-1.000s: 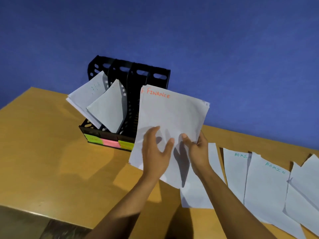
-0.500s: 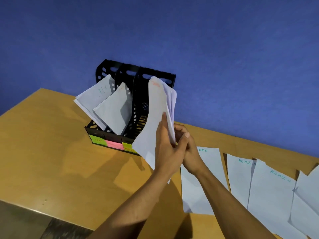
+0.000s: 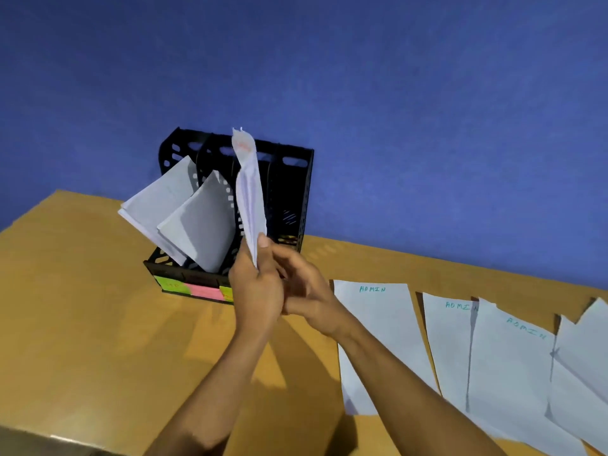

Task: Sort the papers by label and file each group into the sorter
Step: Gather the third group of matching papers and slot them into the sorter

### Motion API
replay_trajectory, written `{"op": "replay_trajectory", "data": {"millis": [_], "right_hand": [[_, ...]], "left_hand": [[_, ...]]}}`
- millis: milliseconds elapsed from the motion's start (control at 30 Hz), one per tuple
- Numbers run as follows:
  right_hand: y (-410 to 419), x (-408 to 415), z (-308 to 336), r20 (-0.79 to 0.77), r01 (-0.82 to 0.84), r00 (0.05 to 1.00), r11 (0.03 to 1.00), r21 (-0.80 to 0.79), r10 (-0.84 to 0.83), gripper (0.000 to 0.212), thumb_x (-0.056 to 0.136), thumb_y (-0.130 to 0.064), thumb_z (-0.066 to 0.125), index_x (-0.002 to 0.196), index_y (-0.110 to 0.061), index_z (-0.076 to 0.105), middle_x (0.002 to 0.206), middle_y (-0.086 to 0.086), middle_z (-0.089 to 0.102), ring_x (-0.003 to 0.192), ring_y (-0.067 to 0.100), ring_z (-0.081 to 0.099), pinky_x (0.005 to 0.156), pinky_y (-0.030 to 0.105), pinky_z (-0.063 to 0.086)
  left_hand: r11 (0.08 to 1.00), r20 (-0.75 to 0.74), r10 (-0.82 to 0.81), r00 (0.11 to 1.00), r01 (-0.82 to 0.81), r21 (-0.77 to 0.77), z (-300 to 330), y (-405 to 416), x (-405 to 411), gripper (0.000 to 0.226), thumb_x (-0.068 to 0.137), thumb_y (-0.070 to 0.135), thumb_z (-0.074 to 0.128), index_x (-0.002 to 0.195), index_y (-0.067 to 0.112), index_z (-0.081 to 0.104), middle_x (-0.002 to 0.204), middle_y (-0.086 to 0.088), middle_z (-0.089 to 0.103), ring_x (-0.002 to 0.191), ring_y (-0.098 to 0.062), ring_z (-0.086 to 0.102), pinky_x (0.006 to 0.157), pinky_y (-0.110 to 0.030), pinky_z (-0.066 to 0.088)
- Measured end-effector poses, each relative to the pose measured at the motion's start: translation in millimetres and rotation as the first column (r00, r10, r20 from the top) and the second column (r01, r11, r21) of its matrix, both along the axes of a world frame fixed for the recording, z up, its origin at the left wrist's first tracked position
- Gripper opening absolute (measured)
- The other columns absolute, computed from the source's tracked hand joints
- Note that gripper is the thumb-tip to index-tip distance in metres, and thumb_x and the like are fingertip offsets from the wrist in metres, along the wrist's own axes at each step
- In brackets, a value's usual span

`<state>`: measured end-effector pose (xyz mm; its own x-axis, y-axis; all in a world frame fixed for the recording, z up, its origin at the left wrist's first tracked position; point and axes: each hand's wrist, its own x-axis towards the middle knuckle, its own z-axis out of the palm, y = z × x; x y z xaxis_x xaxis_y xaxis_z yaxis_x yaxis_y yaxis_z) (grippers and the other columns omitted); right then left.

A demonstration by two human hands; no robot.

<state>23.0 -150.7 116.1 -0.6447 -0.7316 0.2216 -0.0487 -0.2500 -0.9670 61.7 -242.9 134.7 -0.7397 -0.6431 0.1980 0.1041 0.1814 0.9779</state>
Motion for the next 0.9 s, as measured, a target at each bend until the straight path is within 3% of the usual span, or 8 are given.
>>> {"op": "replay_trajectory", "data": {"millis": [67, 133, 167, 300, 500, 667, 800, 900], "right_hand": [[1, 3, -3, 0.251, 0.030, 0.968, 0.982, -0.184, 0.018, 0.077, 0.066, 0.019, 0.042, 0.138, -0.006, 0.043, 0.138, 0.012, 0.051, 0.118, 0.020, 0.054, 0.079, 0.025, 0.051], [5, 4, -10, 0.507, 0.115, 0.855, 0.915, -0.387, 0.107, 0.067, 0.064, 0.009, 0.053, 0.129, -0.006, 0.054, 0.124, 0.013, 0.063, 0.114, 0.025, 0.059, 0.087, 0.031, 0.053], [7, 3, -13, 0.595, 0.195, 0.793, 0.871, -0.451, 0.131, 0.059, 0.063, 0.001, 0.063, 0.122, -0.004, 0.062, 0.117, 0.013, 0.068, 0.110, 0.025, 0.063, 0.090, 0.032, 0.054], [21, 4, -25, 0.670, 0.344, 0.738, 0.814, -0.467, 0.073, 0.040, 0.070, -0.025, 0.072, 0.108, -0.014, 0.076, 0.111, 0.006, 0.074, 0.106, 0.021, 0.069, 0.091, 0.032, 0.056], [29, 4, -37, 0.726, 0.435, 0.687, 0.796, -0.421, 0.009, 0.055, 0.060, -0.029, 0.084, 0.111, -0.012, 0.073, 0.110, 0.011, 0.072, 0.109, 0.031, 0.064, 0.102, 0.043, 0.046], [31, 2, -38, 0.715, 0.376, 0.697, 0.815, -0.441, 0.065, 0.055, 0.069, -0.028, 0.081, 0.119, -0.010, 0.069, 0.119, 0.013, 0.069, 0.116, 0.033, 0.061, 0.104, 0.044, 0.045], [30, -5, -42, 0.699, 0.340, 0.716, 0.875, -0.344, -0.004, 0.037, 0.081, -0.022, 0.061, 0.115, -0.009, 0.071, 0.109, 0.010, 0.073, 0.103, 0.022, 0.068, 0.089, 0.033, 0.056], [25, -14, -39, 0.531, 0.231, 0.828, 0.972, -0.034, -0.178, 0.036, 0.095, -0.038, 0.049, 0.119, -0.017, 0.066, 0.094, -0.002, 0.067, 0.083, 0.012, 0.062, 0.071, 0.025, 0.052]], "left_hand": [[0.977, 0.041, -0.094, 0.995, 0.100, -0.187, -6, 2, 4, 0.039, 0.095, 0.014, 0.042, 0.128, 0.028, 0.056, 0.115, 0.013, 0.067, 0.099, 0.000, 0.061, 0.080, -0.015, 0.046], [0.911, 0.143, -0.167, 0.976, 0.208, -0.357, -16, 14, 9, 0.074, 0.084, -0.001, 0.040, 0.148, 0.035, 0.034, 0.154, 0.001, 0.039, 0.140, -0.016, 0.037, 0.111, -0.041, 0.035], [0.855, 0.193, -0.155, 0.969, 0.229, -0.465, -20, 21, 11, 0.080, 0.080, 0.001, 0.040, 0.150, 0.037, 0.026, 0.159, 0.003, 0.028, 0.148, -0.021, 0.022, 0.116, -0.053, 0.024], [0.574, 0.287, -0.063, 0.956, 0.270, -0.773, -36, 45, 15, 0.066, 0.082, 0.021, 0.035, 0.148, 0.021, 0.040, 0.155, -0.007, 0.036, 0.144, -0.038, 0.026, 0.103, -0.074, 0.025], [0.424, 0.362, 0.038, 0.932, 0.313, -0.850, -55, 51, 12, 0.057, 0.092, 0.030, 0.032, 0.148, 0.019, 0.039, 0.156, -0.011, 0.032, 0.143, -0.043, 0.025, 0.103, -0.077, 0.022], [0.450, 0.330, 0.020, 0.944, 0.286, -0.846, -54, 48, 10, 0.060, 0.090, 0.024, 0.049, 0.148, 0.019, 0.038, 0.157, -0.011, 0.031, 0.143, -0.042, 0.024, 0.103, -0.074, 0.026], [0.677, 0.242, -0.131, 0.961, 0.265, -0.687, -51, 36, 10, 0.069, 0.090, 0.013, 0.053, 0.152, 0.029, 0.027, 0.159, 0.001, 0.027, 0.147, -0.030, 0.022, 0.105, -0.062, 0.038], [0.845, 0.159, -0.161, 0.974, 0.219, -0.487, -46, 16, 3, 0.076, 0.090, 0.008, 0.038, 0.149, 0.049, 0.015, 0.153, 0.002, 0.041, 0.133, -0.027, 0.047, 0.087, -0.043, 0.054]]}}
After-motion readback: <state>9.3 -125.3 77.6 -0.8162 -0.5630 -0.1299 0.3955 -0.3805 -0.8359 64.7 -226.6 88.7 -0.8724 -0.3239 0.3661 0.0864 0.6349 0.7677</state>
